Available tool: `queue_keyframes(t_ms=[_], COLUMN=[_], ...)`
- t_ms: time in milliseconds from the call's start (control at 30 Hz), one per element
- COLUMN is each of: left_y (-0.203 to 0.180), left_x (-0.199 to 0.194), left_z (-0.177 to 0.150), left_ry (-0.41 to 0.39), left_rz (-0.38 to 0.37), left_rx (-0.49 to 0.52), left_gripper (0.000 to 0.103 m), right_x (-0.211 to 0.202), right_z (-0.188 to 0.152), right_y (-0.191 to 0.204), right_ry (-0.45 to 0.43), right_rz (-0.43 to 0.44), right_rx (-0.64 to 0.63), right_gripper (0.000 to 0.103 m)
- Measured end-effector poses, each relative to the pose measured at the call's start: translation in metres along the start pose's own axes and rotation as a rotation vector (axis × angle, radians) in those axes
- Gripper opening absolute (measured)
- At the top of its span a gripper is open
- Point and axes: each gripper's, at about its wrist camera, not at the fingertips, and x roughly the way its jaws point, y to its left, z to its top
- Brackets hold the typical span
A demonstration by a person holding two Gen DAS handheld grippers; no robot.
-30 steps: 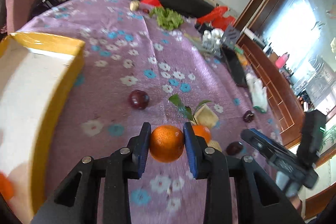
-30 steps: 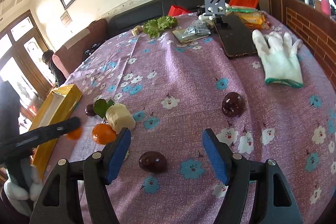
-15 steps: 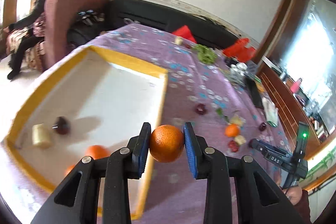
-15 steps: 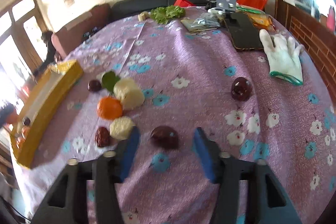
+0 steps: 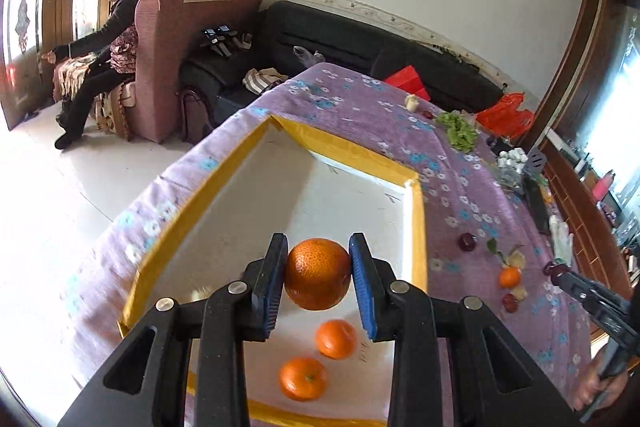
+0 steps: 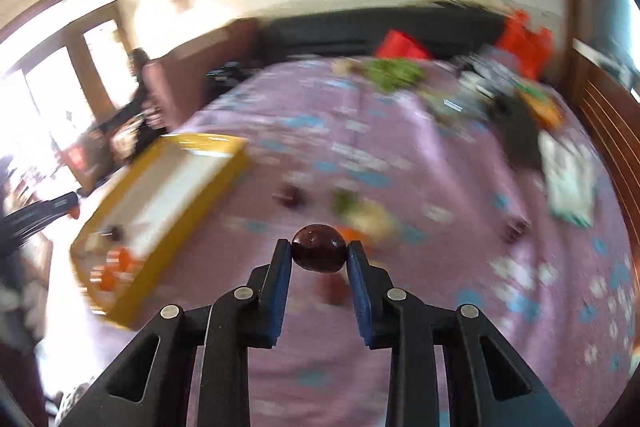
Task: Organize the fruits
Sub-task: 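Carry tangerine and plum into the tray and open both tools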
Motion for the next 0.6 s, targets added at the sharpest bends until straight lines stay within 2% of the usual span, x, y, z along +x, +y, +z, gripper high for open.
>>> queue_keyframes(t_ms=[100,200,367,600], left_y=[0.004,0.011,0.030,0.049], left_x=[0.018,0.039,0.074,0.100], left_z=[0.008,0.014,0.021,0.017], left_ry=[0.034,0.070,0.132,0.188], left_rz=[0.011,0.030,0.068,0.070], left_rx=[0.009,0.014,-0.022,-0.066], left_gripper=[0.031,0.031,0.031,0.031], right_x=[0.020,0.048,0.096,0.152], right_z=[0.015,0.021,0.019,0.008], right_y=[0.052,0.100,0.155,0.177], right_ry=[0.031,0.077,0.151,0.251], right_rz=[0.109,0.175,0.195,0.151], right_rx=[-0.074,-0.141,-0.235,-0.271], right_gripper=[0.032,0.032,0.032,0.032])
